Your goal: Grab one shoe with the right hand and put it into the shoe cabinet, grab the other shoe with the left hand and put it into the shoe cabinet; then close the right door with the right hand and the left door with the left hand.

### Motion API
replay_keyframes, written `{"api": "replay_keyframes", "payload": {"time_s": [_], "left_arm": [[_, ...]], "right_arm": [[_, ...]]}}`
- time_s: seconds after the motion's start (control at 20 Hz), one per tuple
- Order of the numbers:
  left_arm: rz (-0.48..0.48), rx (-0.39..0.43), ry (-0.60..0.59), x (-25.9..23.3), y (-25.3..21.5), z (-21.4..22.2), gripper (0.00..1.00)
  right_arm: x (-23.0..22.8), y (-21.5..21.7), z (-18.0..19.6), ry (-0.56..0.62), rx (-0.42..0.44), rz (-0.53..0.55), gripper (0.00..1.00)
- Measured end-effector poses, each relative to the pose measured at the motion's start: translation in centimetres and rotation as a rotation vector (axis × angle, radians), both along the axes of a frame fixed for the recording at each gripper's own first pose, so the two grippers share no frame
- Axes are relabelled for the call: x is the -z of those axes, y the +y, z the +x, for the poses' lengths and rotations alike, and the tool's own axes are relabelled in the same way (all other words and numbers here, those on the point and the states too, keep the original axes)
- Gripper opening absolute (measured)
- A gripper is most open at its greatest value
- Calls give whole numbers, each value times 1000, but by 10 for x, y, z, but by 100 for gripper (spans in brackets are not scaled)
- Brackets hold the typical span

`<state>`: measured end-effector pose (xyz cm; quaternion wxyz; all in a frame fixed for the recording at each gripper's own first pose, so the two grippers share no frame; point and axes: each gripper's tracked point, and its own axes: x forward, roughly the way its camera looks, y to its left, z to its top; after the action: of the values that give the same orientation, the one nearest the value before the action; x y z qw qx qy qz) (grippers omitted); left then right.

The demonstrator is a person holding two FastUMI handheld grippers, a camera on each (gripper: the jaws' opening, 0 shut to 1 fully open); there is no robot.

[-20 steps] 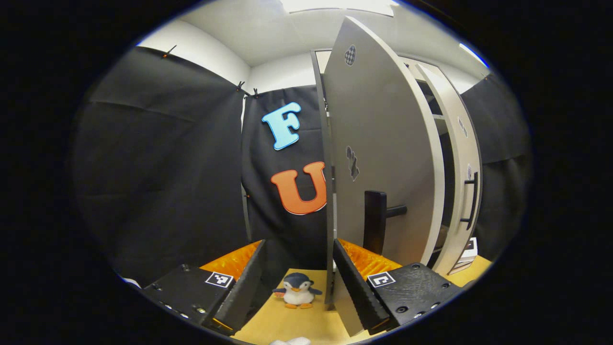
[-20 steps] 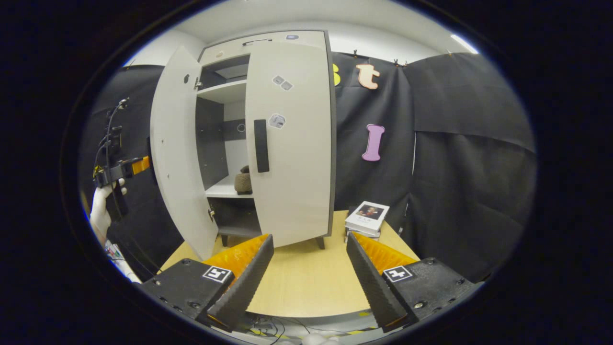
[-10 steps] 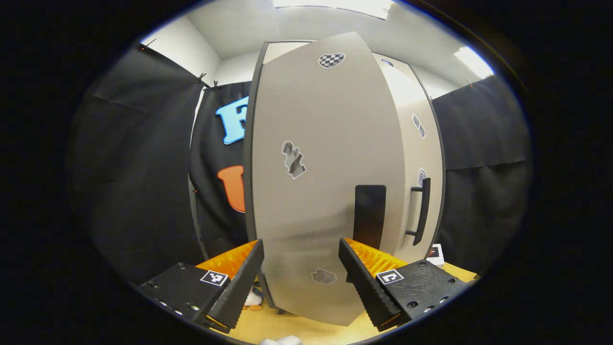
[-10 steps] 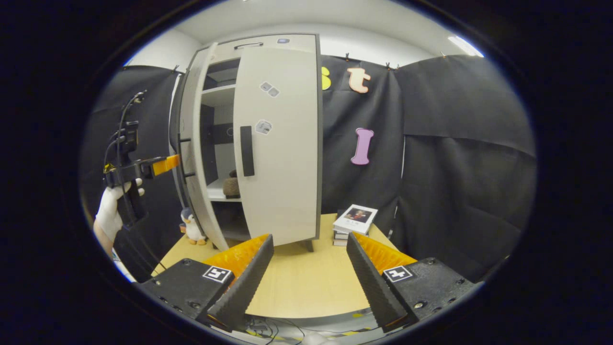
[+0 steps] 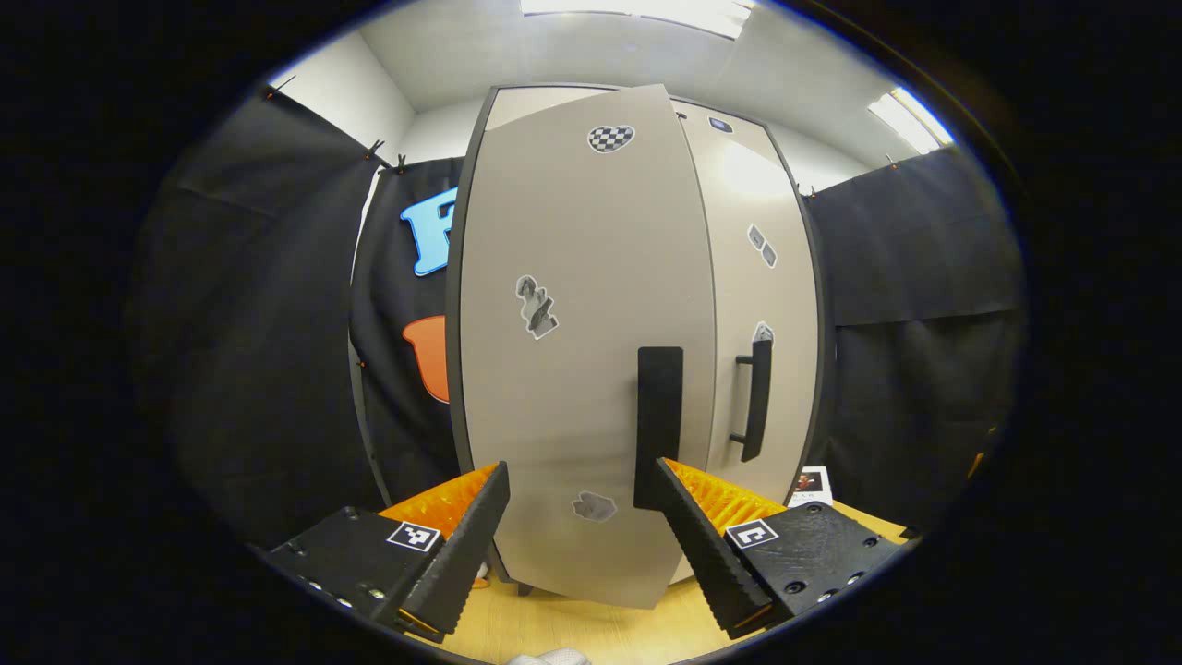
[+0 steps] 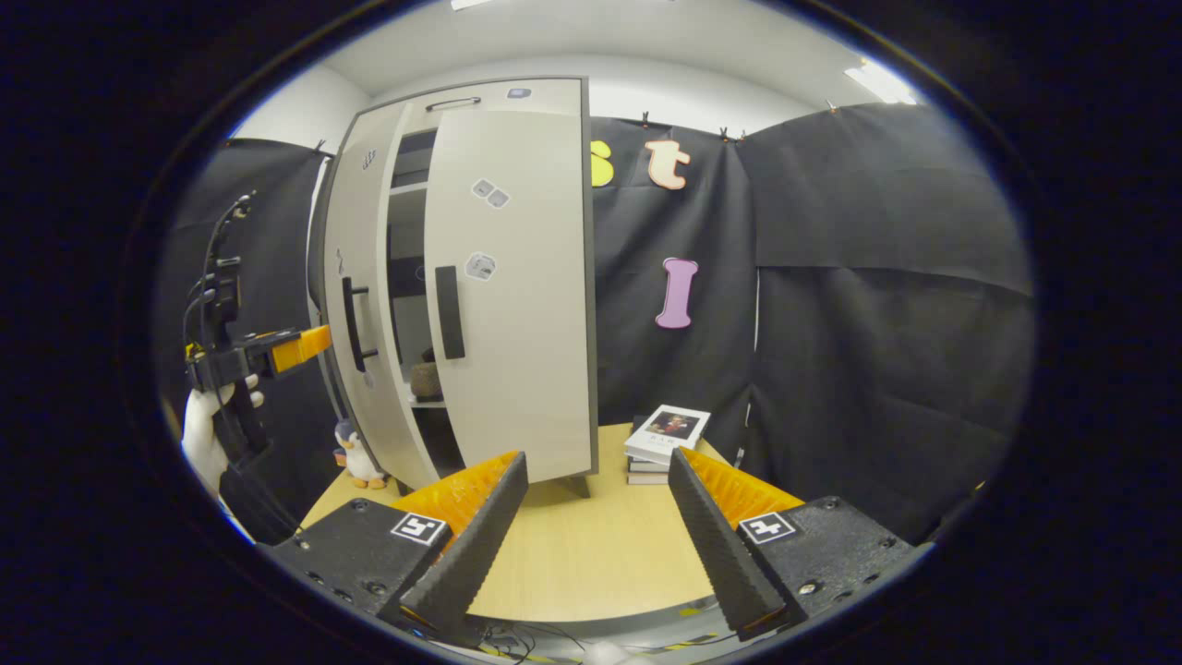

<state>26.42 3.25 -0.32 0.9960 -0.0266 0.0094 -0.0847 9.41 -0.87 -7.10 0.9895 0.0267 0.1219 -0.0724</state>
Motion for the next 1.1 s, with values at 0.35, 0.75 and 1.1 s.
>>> {"api": "replay_keyframes", "payload": {"time_s": [0.35,0.75,1.1], "left_arm": [[-26,-36,37,3,-6,-103,96],[-8,-171,47,-10,-27,-215,96],[18,-185,34,-20,-72,-289,96]], "right_arm": [[-27,10,-13,-66,-107,7,100],[-45,-34,-67,-91,-213,28,100],[-47,-76,-117,-102,-223,55,99]]}}
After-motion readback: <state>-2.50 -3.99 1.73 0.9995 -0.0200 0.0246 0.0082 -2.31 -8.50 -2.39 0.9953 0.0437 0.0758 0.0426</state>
